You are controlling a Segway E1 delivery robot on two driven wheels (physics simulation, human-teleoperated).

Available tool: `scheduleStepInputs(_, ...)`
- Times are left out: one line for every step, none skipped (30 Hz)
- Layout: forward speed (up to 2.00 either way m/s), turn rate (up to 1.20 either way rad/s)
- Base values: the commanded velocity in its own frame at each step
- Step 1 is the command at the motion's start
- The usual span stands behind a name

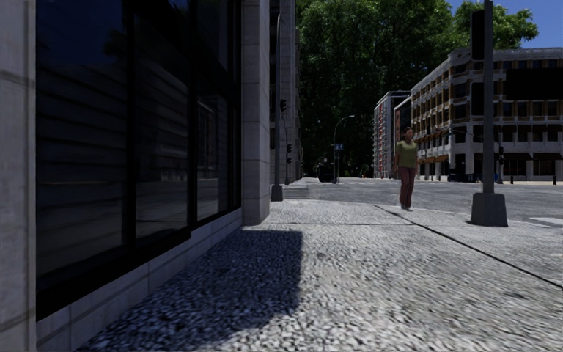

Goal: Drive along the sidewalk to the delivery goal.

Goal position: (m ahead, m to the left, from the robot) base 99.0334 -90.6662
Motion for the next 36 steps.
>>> scheduleStepInputs(2.0, 0.0)
scheduleStepInputs(2.0, 0.0)
scheduleStepInputs(2.0, 0.0)
scheduleStepInputs(2.0, 0.0)
scheduleStepInputs(2.0, 0.0)
scheduleStepInputs(2.0, 0.0)
scheduleStepInputs(2.0, 0.0)
scheduleStepInputs(2.0, 0.0)
scheduleStepInputs(2.0, 0.0)
scheduleStepInputs(2.0, 0.0)
scheduleStepInputs(2.0, 0.0)
scheduleStepInputs(2.0, -0.11)
scheduleStepInputs(2.0, -0.22)
scheduleStepInputs(2.0, -0.22)
scheduleStepInputs(2.0, -0.26)
scheduleStepInputs(2.0, -0.26)
scheduleStepInputs(2.0, -0.26)
scheduleStepInputs(2.0, -0.26)
scheduleStepInputs(2.0, -0.26)
scheduleStepInputs(2.0, -0.26)
scheduleStepInputs(2.0, -0.27)
scheduleStepInputs(2.0, -0.27)
scheduleStepInputs(2.0, -0.27)
scheduleStepInputs(2.0, -0.27)
scheduleStepInputs(2.0, -0.27)
scheduleStepInputs(1.87, -0.27)
scheduleStepInputs(1.81, -0.27)
scheduleStepInputs(1.81, -0.27)
scheduleStepInputs(1.79, -0.24)
scheduleStepInputs(1.79, -0.02)
scheduleStepInputs(1.89, 0.0)
scheduleStepInputs(1.92, 0.0)
scheduleStepInputs(1.92, 0.0)
scheduleStepInputs(1.92, 0.0)
scheduleStepInputs(1.92, 0.0)
scheduleStepInputs(1.92, -0.09)
